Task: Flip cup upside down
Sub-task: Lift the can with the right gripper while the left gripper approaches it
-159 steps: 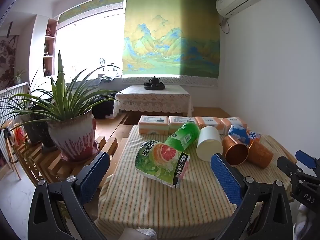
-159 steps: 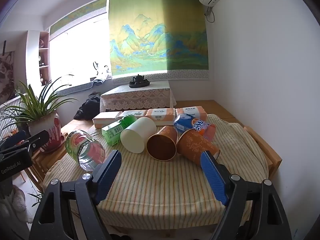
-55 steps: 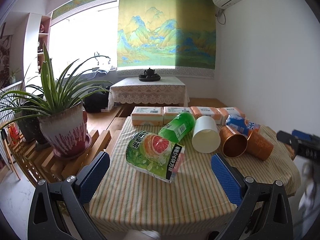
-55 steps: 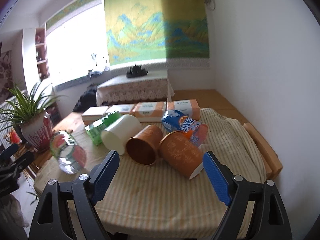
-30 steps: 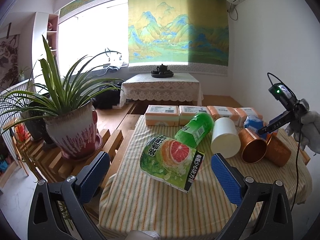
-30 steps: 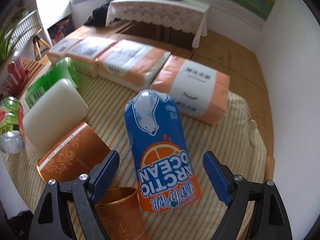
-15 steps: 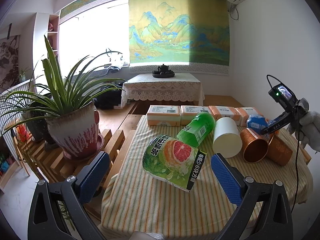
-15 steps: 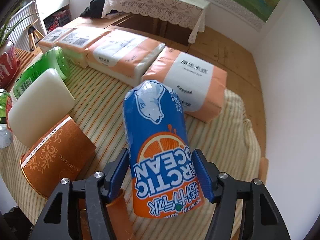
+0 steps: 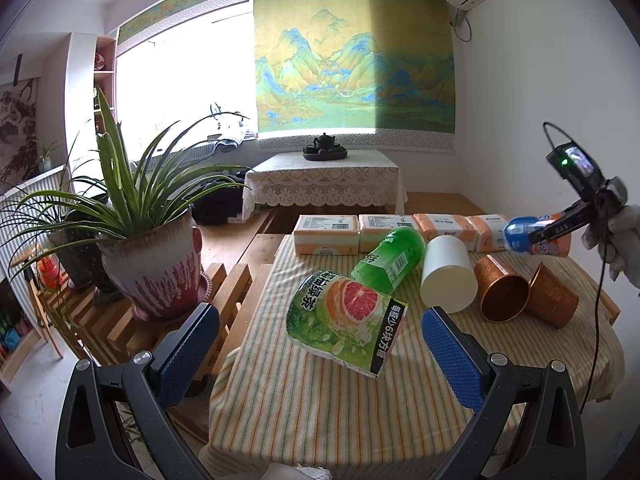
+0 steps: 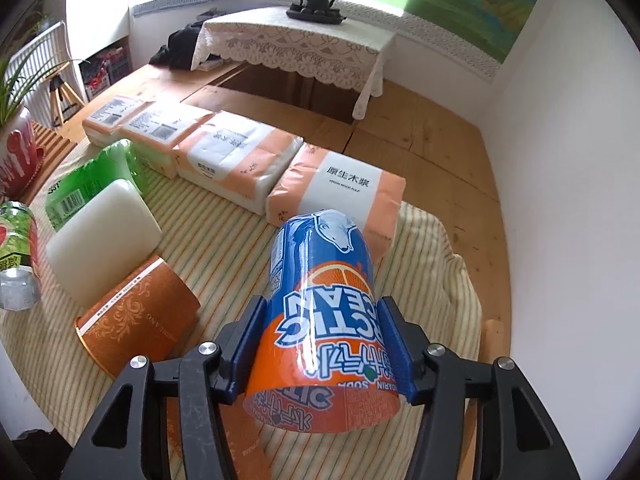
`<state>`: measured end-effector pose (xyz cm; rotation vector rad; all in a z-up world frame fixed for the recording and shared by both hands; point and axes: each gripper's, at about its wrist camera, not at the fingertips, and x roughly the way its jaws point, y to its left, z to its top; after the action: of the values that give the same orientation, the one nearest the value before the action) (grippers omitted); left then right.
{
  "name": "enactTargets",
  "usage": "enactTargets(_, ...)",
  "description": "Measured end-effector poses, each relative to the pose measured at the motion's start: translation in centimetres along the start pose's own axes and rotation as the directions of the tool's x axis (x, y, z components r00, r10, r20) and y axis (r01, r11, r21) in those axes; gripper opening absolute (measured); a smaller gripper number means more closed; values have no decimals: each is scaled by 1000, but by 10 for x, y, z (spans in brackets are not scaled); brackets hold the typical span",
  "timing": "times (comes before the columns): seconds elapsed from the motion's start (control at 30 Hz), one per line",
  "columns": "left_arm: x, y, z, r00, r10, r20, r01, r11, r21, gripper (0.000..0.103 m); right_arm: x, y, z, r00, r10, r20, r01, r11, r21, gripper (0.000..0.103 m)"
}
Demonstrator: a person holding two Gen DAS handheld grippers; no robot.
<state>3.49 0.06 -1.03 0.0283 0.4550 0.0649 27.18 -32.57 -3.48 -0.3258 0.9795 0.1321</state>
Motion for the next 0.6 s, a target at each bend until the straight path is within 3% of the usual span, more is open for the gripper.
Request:
enactTargets(0.13,1,1,1,1000,-14,-14,14,1000,-3,103,-49,14,-7,994,4,109,-3,1000,-11,52)
enactTargets(0.3,4,2,2,996,-52,-73,52,999,-8,103,-122,53,-31,959,133,252,-124,991,-53,52)
enactTargets(0.43,18,3,1,965,-163,-204,152,986,-66,103,-132,93,-59,937,212,276,-196,977,-86,53)
enactTargets(0.6,21,-4,-3,952,-186,-242,167,981,-97,103,-109,141,-94,927,269,263,-244,962,-122,53)
